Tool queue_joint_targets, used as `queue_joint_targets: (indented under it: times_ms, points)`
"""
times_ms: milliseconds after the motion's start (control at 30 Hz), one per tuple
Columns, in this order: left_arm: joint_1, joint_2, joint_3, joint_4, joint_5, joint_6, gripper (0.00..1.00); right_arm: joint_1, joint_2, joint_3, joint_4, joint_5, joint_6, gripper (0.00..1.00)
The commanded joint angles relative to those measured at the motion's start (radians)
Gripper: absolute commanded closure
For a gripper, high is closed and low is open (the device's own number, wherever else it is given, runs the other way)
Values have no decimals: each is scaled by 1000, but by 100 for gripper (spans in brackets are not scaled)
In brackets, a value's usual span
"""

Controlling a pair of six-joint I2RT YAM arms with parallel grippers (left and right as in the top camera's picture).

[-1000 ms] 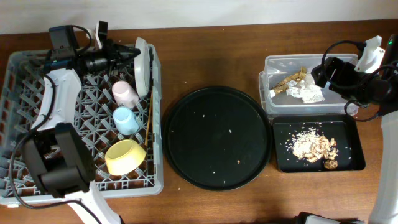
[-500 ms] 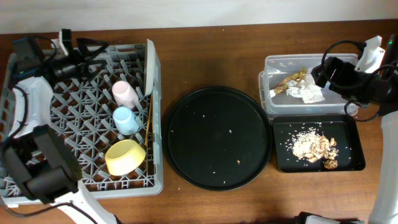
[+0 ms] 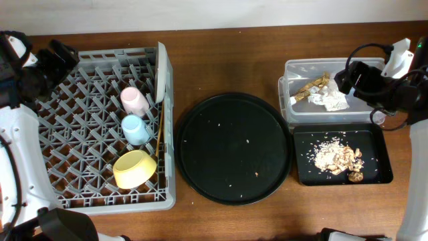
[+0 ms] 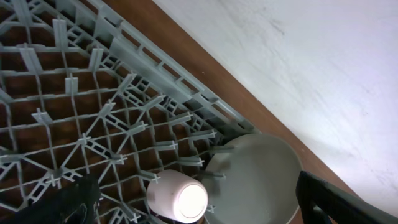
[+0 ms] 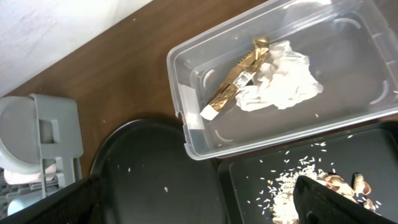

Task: Sort waste into correct bins and load items into the dishwasher rack

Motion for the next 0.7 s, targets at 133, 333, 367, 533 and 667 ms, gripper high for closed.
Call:
queue_joint_targets:
  times_ms: [133,333,367,533,667]
  points:
    - [-6,5,1,2,-27,16,1,316,-309,13,8,31,-32,1]
    - [-6,5,1,2,-27,16,1,544,-778,-371,555,322,-239,1]
    - [-6,5,1,2,-27,16,1,537,-880,-515,690,322,-255,1]
    - [-6,5,1,2,-27,16,1,403,-1272,-1116,1059,266,-254,1]
    - [-6,5,1,2,-27,16,1,356,-1406,-1379,1211,231,-223,1]
